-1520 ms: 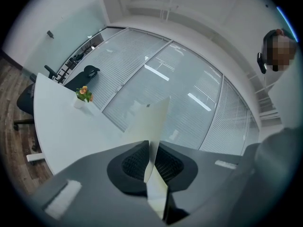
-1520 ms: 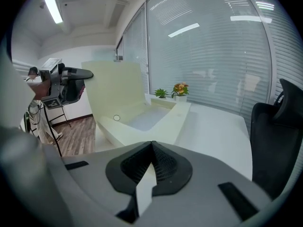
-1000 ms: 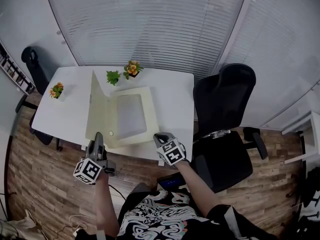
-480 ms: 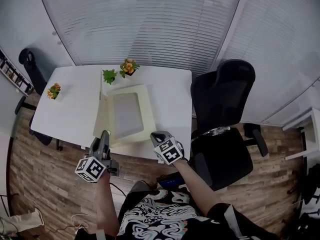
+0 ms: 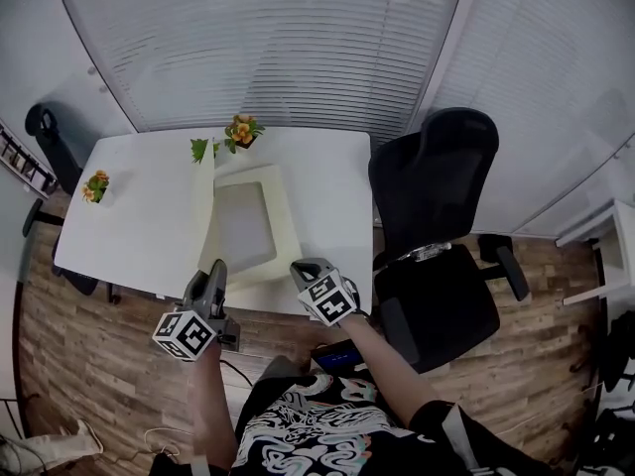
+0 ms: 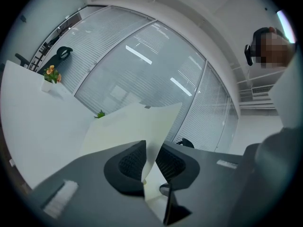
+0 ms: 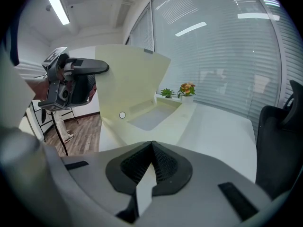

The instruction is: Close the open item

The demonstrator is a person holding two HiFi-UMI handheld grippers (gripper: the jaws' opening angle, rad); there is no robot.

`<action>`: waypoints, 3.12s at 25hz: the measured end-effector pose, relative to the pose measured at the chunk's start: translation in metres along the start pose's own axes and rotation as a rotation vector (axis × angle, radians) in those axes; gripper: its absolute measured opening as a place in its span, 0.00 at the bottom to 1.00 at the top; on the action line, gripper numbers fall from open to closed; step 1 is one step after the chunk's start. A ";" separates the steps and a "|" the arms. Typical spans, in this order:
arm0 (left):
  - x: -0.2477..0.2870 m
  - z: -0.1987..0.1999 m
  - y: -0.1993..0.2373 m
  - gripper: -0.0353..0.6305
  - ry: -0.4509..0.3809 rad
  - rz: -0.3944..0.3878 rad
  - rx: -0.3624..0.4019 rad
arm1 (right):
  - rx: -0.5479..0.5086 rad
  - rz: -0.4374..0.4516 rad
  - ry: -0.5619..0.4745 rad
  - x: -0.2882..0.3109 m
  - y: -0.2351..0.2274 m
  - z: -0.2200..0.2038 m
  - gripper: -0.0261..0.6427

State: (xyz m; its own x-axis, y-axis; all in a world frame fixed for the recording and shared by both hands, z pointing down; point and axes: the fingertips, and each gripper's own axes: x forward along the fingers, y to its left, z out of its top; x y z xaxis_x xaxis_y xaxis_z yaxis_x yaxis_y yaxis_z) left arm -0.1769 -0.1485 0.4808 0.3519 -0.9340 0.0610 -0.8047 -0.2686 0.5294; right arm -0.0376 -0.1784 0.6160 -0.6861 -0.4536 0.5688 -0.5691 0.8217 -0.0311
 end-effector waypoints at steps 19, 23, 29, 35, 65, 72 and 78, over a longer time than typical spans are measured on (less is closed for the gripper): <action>0.026 -0.035 -0.020 0.15 0.161 -0.054 0.077 | 0.003 0.018 -0.009 0.000 0.001 0.000 0.04; 0.033 -0.043 -0.024 0.15 0.204 -0.061 0.099 | -0.006 0.016 -0.001 -0.001 -0.001 -0.002 0.04; 0.038 -0.050 -0.025 0.15 0.249 -0.072 0.113 | 0.001 0.026 -0.008 -0.001 0.000 0.001 0.04; 0.043 -0.061 -0.027 0.15 0.301 -0.082 0.149 | 0.003 0.023 -0.008 -0.001 -0.001 0.000 0.04; 0.060 -0.099 -0.026 0.18 0.509 -0.088 0.293 | 0.002 0.038 -0.020 -0.001 -0.001 0.002 0.04; 0.064 -0.109 -0.026 0.18 0.577 -0.095 0.324 | 0.012 0.047 -0.021 -0.002 0.000 0.002 0.04; 0.068 -0.118 -0.025 0.19 0.638 -0.101 0.372 | 0.018 0.046 -0.031 -0.001 -0.001 0.003 0.04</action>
State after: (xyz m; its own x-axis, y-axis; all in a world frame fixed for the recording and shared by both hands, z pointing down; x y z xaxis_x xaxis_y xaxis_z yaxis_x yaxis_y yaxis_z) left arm -0.0764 -0.1772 0.5717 0.5509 -0.6128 0.5666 -0.8224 -0.5140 0.2438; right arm -0.0372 -0.1799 0.6131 -0.7255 -0.4262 0.5403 -0.5445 0.8357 -0.0719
